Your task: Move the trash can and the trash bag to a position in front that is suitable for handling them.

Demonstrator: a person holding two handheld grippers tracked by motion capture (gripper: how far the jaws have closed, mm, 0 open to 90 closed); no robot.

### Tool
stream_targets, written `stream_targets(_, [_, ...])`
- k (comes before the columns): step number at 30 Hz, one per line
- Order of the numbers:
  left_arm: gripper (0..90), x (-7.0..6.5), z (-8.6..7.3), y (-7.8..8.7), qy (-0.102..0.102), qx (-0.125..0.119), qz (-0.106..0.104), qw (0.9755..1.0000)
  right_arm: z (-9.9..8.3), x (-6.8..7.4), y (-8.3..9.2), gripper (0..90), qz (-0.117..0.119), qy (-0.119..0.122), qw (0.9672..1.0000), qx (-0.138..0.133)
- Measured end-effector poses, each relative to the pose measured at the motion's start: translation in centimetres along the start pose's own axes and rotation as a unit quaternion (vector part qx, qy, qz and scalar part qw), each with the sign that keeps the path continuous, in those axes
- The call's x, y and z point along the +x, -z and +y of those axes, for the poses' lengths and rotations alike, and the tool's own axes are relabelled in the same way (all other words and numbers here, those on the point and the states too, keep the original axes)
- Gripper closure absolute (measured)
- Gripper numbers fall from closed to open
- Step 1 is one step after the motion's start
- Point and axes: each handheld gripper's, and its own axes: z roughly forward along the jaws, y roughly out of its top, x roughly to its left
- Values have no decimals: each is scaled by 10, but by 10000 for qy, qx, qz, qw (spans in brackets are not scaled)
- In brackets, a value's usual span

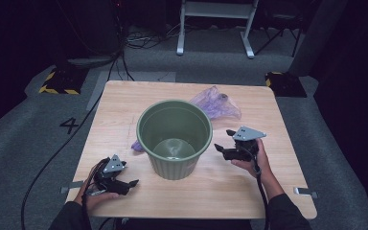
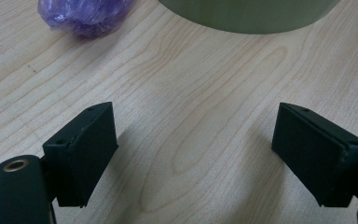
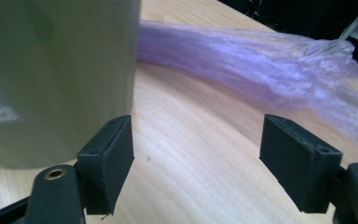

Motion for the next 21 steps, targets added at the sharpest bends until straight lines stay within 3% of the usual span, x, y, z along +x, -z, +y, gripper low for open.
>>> stream_targets(8, [135, 0, 0, 0, 3, 18, 6, 10000, 7, -19, -13, 256, -22, -306, 9995, -109])
stream_targets(12, [135, 0, 1, 0, 2, 15, 3, 10000, 12, -23, -21, 257, -61, -335, 9994, -89])
stream_targets(16, [135, 0, 1, 0, 8, 16, -2, 10000, 17, -24, -30, 277, -106, -292, 9995, -88])
stream_targets(21, [135, 0, 1, 0, 9, 15, 0, 10000, 22, -20, -42, 298, -156, -43, 9998, -138])
